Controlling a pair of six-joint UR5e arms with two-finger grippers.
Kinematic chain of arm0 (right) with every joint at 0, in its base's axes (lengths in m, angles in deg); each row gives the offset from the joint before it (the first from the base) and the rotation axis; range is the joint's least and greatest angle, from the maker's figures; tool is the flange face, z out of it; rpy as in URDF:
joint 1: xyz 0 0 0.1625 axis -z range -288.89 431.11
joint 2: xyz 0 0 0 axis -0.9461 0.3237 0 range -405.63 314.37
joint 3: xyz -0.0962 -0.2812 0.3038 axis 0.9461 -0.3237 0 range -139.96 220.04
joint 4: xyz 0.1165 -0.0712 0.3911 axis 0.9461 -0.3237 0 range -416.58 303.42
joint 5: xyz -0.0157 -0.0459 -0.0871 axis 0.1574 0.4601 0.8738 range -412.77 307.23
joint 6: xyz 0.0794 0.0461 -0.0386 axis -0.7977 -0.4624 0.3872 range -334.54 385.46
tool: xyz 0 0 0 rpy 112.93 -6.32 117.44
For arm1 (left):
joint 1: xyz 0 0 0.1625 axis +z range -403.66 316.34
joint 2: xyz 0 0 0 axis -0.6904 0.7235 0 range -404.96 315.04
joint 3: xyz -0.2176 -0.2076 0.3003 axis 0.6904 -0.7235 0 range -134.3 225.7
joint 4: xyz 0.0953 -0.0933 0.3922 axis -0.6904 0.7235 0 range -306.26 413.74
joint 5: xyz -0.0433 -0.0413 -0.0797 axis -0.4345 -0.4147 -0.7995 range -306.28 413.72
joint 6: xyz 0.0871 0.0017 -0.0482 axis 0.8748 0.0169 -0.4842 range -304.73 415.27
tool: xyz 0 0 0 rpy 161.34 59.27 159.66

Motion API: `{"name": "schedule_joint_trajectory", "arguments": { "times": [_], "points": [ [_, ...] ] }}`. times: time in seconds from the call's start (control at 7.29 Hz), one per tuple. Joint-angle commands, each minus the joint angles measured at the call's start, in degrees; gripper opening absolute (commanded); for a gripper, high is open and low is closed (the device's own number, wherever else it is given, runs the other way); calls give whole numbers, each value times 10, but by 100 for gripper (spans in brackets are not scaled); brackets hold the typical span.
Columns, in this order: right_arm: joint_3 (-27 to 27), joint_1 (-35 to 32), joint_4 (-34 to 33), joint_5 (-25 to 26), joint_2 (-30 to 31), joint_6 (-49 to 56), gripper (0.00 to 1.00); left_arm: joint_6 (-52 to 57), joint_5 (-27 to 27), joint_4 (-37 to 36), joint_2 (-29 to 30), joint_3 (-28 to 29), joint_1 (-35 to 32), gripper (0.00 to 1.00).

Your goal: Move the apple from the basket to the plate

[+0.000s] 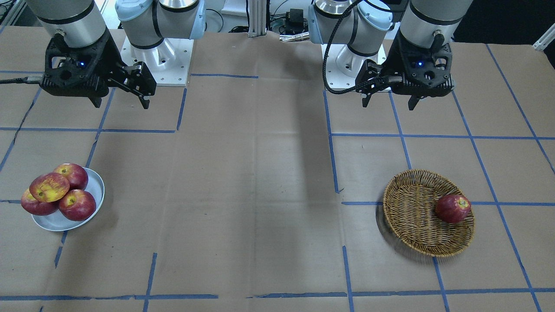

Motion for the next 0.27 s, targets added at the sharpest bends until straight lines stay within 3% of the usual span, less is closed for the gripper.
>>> {"name": "schedule_joint_trajectory", "arguments": {
  "times": [0.0, 0.14],
  "points": [
    [0, 0, -1, 0, -1, 2, 100, 0, 0, 0, -1, -1, 0, 99],
    [1, 0, -2, -1, -2, 2, 100, 0, 0, 0, -1, -1, 0, 99]
  ]
}}
